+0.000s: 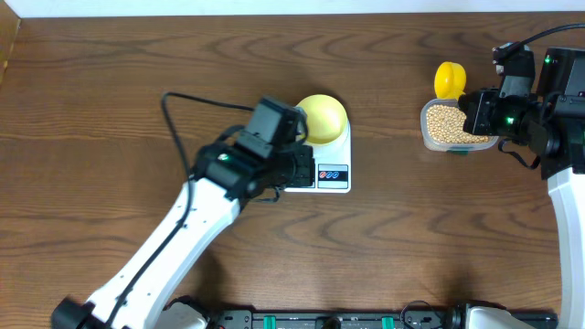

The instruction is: Scoop item into bowl and weigh 50g on scale

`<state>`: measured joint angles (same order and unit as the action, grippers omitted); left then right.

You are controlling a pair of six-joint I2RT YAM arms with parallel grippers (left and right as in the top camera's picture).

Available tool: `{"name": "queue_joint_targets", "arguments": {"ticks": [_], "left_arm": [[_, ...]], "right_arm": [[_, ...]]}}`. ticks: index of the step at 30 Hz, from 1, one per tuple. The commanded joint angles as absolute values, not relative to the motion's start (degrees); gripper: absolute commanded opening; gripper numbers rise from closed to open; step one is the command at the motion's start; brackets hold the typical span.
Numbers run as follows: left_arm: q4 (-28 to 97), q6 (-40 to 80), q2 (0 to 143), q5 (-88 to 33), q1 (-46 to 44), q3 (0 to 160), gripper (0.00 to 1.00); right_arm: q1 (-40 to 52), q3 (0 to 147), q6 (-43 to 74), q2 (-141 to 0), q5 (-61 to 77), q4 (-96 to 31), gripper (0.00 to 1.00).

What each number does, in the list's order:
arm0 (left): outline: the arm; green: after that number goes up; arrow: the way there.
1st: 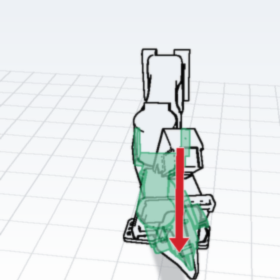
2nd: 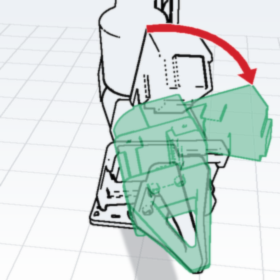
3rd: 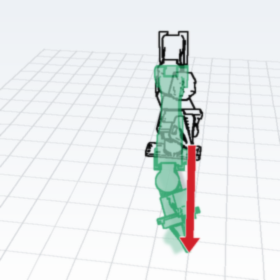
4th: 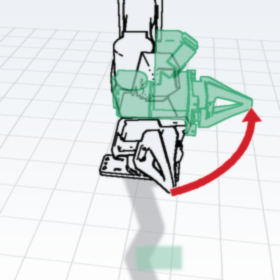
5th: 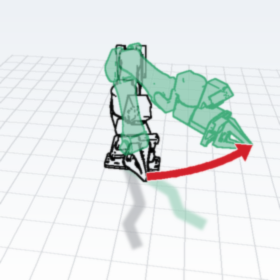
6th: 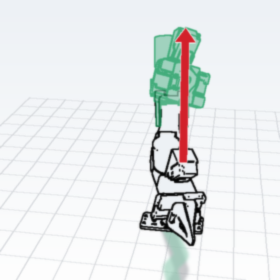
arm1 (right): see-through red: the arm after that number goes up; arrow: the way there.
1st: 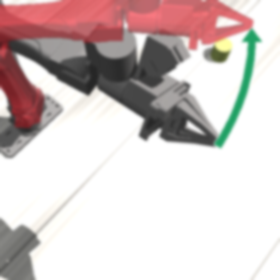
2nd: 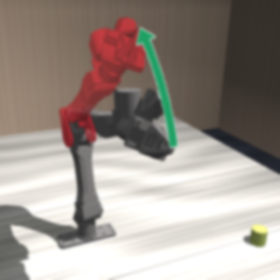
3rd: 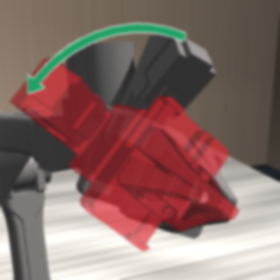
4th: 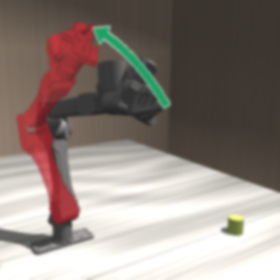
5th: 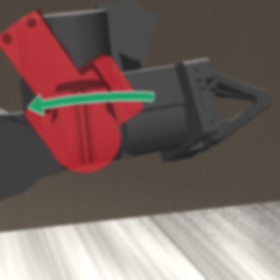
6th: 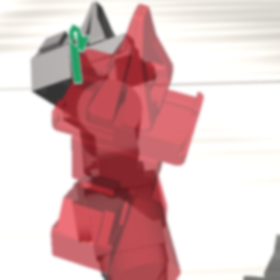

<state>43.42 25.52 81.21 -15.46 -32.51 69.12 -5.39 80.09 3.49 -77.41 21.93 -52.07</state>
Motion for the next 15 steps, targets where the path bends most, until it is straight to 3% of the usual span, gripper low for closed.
{"name": "queue_joint_targets", "arguments": {"ticks": [1, 15], "left_arm": [[42.5, 21.8, 86.13, -8.88, -34.83, 69.32, 0.07], [31.7, 19.05, 102.69, -3.25, -36.84, 69.32, 0.07]], "right_arm": [[-5.54, 80.77, 2.66, -77.65, 22.72, -51.96, 0.01], [-5.54, 80.77, 1.39, -77.65, 22.57, -51.99, 0.01]]}}
